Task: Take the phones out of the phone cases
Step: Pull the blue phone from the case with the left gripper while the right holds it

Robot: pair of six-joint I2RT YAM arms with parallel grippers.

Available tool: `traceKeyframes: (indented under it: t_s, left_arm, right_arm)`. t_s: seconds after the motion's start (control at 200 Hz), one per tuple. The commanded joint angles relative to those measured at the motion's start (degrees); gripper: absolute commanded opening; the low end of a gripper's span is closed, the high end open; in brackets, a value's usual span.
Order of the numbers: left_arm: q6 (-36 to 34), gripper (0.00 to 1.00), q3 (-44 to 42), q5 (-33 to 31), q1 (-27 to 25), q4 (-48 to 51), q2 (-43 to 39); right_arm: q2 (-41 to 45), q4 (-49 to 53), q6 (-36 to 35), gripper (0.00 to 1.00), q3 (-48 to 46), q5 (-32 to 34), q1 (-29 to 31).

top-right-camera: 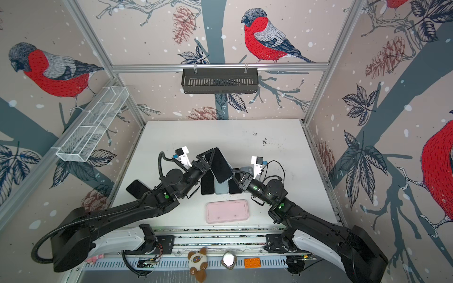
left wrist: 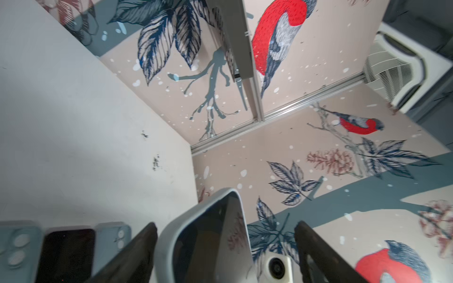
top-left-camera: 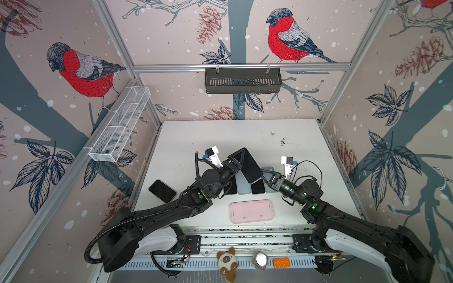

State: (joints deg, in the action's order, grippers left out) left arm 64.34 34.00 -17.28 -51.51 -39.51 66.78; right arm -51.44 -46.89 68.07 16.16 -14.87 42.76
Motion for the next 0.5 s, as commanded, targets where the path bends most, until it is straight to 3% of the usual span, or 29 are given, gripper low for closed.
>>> traceKeyframes:
  t_s: [0.0,0.115,0.255,0.41,0.495]
  left_arm:
    - [-4.00,0.96,1.52,-2.44,0.18,10.88,0.44]
    - [-7.89,0.98,1.82,-3.82,-0.33,12.35,-0.83]
    - [-19.37,0.98,6.38,-4.18,-4.61,14.98,-0.29]
    - [-33.47,0.96,17.05,-7.55,-11.55,29.43,4.29]
    - [-37.09,0.94,20.79,-9.87,-14.26,36.49,6.54]
  right_arm:
    - [0.95,6.73,2.88,0.00,0.21,0.93,-3.21]
    - [1.47,8.23,4.34,0.00,-0.85,0.11,-6.13]
    - [1.95,10.28,4.52,0.00,-0.70,0.11,-7.86]
    - [2.63,11.88,4.18,0.00,-0.51,0.10,-8.55]
    - [3.09,12.16,4.08,0.00,-0.86,0.11,-8.97]
